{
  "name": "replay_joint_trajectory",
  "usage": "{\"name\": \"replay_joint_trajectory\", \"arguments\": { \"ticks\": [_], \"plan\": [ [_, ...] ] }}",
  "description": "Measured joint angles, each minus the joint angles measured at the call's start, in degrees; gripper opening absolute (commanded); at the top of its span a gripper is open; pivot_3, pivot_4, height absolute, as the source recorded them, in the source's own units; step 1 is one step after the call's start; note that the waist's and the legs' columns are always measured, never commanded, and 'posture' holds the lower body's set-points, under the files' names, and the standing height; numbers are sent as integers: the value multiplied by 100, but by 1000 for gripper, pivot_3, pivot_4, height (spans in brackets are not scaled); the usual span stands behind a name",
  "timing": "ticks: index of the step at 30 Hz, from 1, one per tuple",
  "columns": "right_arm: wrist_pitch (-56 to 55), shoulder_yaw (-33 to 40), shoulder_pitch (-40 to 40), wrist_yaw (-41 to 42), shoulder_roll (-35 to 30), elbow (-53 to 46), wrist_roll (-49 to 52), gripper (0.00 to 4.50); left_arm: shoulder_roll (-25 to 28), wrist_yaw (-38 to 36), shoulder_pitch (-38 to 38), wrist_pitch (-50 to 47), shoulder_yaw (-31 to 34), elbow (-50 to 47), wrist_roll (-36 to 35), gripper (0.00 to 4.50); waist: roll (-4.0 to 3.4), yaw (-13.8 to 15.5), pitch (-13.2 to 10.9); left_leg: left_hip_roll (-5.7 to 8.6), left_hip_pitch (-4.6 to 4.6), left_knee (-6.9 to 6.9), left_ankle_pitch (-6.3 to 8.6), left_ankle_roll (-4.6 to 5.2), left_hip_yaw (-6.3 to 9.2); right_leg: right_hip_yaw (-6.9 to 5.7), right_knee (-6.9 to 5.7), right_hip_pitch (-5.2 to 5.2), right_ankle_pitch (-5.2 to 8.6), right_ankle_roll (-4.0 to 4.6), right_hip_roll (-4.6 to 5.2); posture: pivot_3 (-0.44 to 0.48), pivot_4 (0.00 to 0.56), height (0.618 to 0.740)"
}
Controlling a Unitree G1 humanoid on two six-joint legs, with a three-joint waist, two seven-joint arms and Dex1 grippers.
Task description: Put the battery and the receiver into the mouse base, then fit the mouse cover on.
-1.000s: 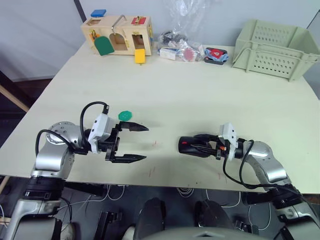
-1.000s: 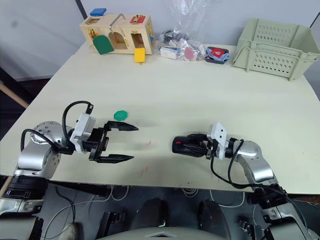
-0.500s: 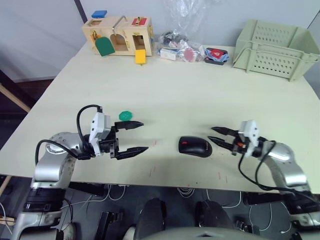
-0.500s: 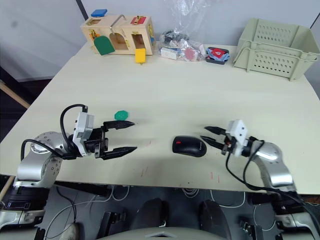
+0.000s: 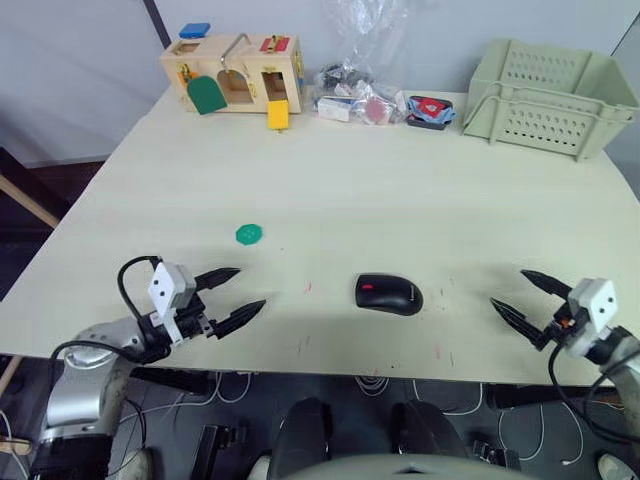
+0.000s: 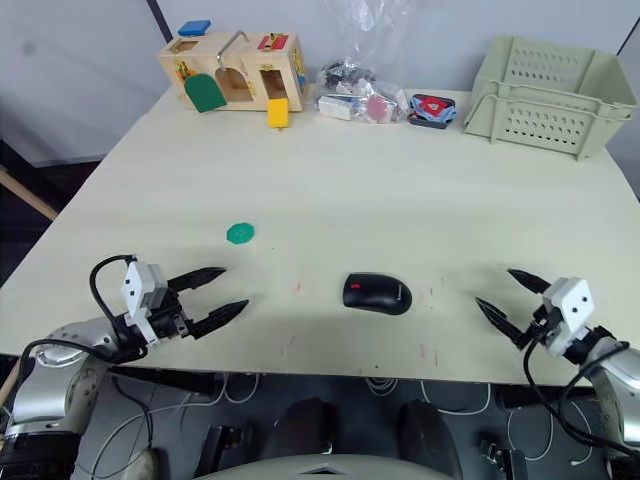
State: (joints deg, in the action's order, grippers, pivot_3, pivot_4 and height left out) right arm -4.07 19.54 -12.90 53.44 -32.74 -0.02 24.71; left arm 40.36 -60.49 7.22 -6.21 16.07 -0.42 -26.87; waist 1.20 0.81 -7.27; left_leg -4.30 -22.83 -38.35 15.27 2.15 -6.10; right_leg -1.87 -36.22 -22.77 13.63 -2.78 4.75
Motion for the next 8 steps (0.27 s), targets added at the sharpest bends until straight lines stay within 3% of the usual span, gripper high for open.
{"name": "replay_joint_trajectory", "arguments": {
  "ticks": [8],
  "plan": [
    [-48,353,-570,176,-27,189,154,4485,21,193,327,161,145,162,314,4500,-7,-15,-4,-2,-3,5,15,-16,0,-2,11,0,0,-1,17,0,150,740]
  ]
}}
